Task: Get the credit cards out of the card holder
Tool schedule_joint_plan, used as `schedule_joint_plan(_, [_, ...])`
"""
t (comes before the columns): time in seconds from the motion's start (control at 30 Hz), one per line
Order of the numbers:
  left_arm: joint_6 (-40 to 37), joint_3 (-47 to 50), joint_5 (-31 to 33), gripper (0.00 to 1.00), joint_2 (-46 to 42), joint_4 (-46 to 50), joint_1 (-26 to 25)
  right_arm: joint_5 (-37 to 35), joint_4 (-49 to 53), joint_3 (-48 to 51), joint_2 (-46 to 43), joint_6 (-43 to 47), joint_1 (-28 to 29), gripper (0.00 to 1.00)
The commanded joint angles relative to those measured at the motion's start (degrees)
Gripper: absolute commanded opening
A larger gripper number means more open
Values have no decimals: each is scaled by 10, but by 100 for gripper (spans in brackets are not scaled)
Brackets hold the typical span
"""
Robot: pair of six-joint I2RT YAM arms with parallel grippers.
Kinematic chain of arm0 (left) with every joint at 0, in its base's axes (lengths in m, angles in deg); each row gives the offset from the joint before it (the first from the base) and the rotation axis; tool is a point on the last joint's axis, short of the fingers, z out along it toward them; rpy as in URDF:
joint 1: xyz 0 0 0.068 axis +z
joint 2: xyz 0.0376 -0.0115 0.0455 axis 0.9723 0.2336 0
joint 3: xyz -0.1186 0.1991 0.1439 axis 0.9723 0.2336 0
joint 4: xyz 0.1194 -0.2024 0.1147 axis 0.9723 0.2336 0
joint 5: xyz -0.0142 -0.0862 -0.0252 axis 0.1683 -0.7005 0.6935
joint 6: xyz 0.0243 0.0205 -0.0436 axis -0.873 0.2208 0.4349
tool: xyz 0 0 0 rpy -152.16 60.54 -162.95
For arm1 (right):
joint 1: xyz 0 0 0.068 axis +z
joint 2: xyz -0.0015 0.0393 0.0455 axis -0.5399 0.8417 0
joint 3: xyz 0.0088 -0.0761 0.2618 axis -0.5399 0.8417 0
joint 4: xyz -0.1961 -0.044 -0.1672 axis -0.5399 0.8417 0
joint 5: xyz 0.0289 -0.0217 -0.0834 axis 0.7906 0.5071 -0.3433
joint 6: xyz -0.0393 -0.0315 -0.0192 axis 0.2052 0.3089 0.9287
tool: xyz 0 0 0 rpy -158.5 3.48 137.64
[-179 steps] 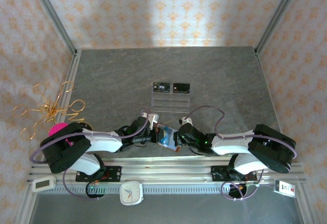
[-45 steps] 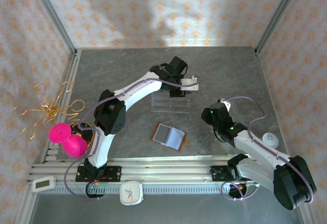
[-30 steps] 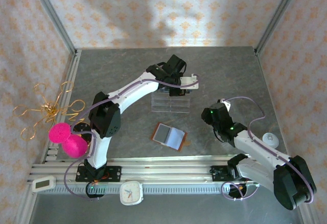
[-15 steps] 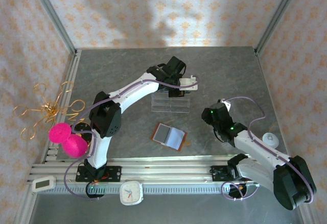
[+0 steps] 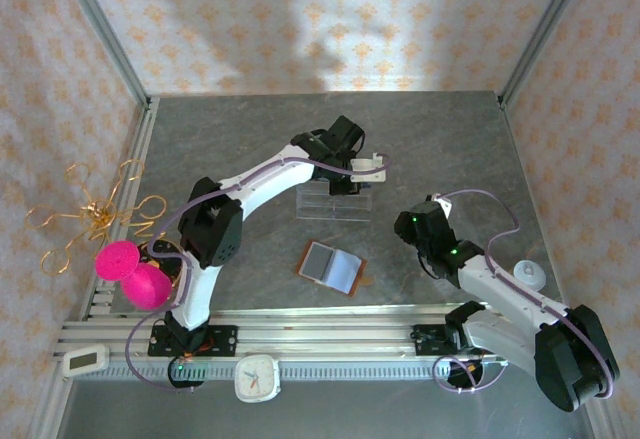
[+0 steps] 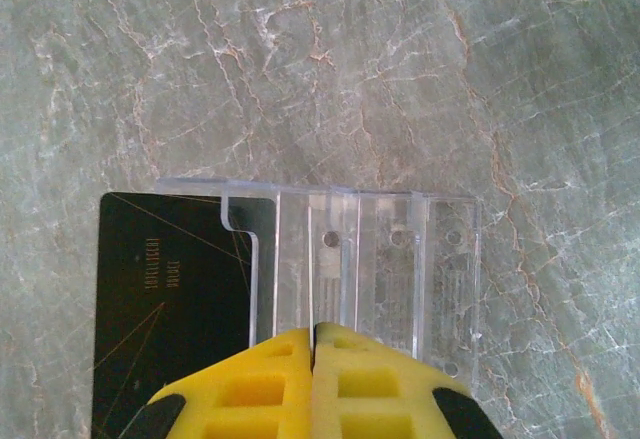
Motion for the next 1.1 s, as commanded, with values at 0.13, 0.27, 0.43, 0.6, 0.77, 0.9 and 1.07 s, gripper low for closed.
schedule_joint_plan(0.13, [6, 3, -3, 0, 18, 0, 0, -4, -11, 8, -1, 8, -4, 46])
schedule_joint_plan(0.27, [15, 2, 7, 0, 19, -6, 0, -3, -12, 10, 0, 8, -4, 46])
schedule_joint_plan(0.43, [37, -1, 29, 29, 11, -26, -3, 0, -19, 15, -2, 9, -4, 46])
schedule_joint_plan(0.6, [54, 8, 58, 33, 0, -60, -4, 4, -22, 17, -4, 9, -5, 46])
schedule_joint_plan(0.77, [66, 22, 90, 35, -15, -96, -11, 5, -23, 19, -8, 9, -4, 46])
schedule_joint_plan(0.9, [66, 35, 107, 38, -24, -119, -16, 7, -23, 19, -9, 9, -5, 46])
schedule_joint_plan(1.07, [91, 49, 146, 38, -40, -176, -21, 12, -20, 19, -16, 11, -5, 46])
